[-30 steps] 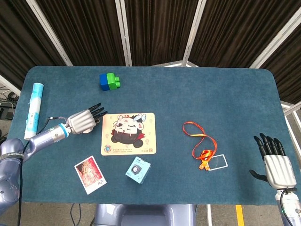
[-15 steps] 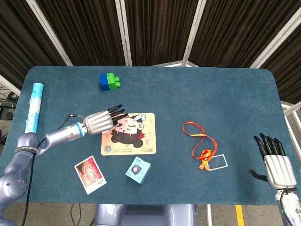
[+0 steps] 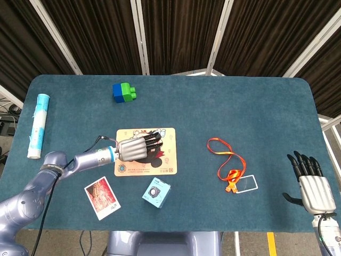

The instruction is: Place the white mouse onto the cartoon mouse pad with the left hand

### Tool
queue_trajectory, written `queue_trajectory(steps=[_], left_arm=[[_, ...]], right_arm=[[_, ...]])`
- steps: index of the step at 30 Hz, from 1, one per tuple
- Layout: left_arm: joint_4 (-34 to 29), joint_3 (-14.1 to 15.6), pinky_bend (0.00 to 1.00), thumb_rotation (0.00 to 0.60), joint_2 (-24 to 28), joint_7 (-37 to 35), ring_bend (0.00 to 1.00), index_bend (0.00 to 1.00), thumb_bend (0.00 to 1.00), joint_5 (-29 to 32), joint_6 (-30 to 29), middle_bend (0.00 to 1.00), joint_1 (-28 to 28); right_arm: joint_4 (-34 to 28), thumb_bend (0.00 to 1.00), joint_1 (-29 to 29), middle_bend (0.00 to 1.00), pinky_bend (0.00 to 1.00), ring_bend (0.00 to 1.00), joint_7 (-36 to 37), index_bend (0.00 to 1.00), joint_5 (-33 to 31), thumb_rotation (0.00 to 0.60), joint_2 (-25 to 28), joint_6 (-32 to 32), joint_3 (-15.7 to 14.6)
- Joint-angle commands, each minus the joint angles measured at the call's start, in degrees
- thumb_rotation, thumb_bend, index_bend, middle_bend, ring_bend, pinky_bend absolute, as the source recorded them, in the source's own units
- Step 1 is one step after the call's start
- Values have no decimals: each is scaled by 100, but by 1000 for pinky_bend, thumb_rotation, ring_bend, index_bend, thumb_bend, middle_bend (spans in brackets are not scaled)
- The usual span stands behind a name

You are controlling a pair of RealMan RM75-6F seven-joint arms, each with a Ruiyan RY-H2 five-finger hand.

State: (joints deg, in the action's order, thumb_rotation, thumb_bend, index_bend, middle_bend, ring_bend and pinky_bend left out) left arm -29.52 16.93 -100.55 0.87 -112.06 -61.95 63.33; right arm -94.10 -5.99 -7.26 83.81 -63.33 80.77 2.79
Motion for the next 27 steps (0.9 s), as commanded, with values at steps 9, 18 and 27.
queue_trajectory(steps=[9,18,27], left_arm=[[-278,-197,0,600,-258,419,0,480,53,187,511,0,131],[-640,-489,0,600,-138,894,0,0,54,456,500,0,49],[-1633,-737,0,600,602,1278,0,0,54,630,183,0,-19]], right_arm=[[14,86,1,0,0,0,43,0,32,600,14,3,-11],[32,86,7,0,0,0,86,0,57,600,12,22,-13],[39,85,8,0,0,0,74,0,55,600,4,27,-10]])
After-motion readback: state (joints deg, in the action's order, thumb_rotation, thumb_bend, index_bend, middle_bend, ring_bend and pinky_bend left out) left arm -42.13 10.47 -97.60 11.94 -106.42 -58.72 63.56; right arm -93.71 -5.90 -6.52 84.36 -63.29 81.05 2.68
